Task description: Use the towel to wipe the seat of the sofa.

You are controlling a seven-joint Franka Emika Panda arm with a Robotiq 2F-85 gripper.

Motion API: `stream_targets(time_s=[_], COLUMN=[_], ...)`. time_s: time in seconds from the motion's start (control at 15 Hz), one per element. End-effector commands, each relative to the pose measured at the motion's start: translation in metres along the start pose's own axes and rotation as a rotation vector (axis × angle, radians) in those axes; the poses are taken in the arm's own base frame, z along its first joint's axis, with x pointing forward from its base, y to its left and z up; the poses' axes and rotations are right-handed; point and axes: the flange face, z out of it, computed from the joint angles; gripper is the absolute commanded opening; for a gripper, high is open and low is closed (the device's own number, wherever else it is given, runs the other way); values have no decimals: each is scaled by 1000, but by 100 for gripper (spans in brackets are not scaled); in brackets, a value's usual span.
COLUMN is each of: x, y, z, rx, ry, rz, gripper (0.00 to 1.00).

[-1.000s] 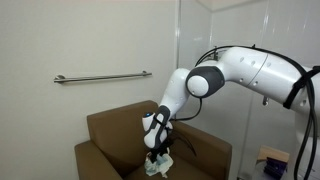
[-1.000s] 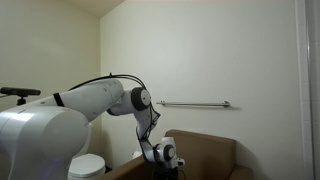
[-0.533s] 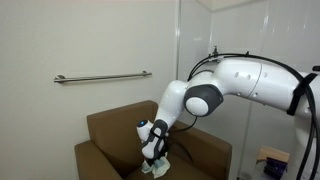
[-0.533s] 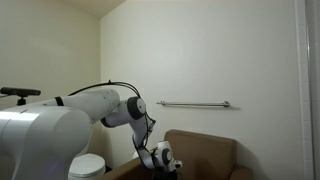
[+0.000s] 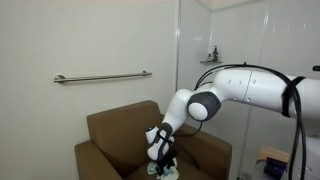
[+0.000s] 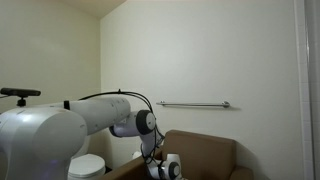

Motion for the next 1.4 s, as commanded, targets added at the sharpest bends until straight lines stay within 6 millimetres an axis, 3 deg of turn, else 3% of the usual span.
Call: stream_targets(time_s=[0.0, 0.4, 0.67, 0.87, 1.0, 1.07, 1.33], x=[-10, -55, -77, -88, -89, -88, -77], y=[33, 95, 118, 115, 102, 95, 57], z=[4, 19, 22, 16, -1, -11, -85], rx=[86, 67, 39, 28, 27, 27, 22], ry=[-138, -333, -393, -419, -401, -380, -226], rz=[-58, -61, -36, -64, -112, -134, -206], gripper=[5, 5, 5, 5, 5, 5, 5])
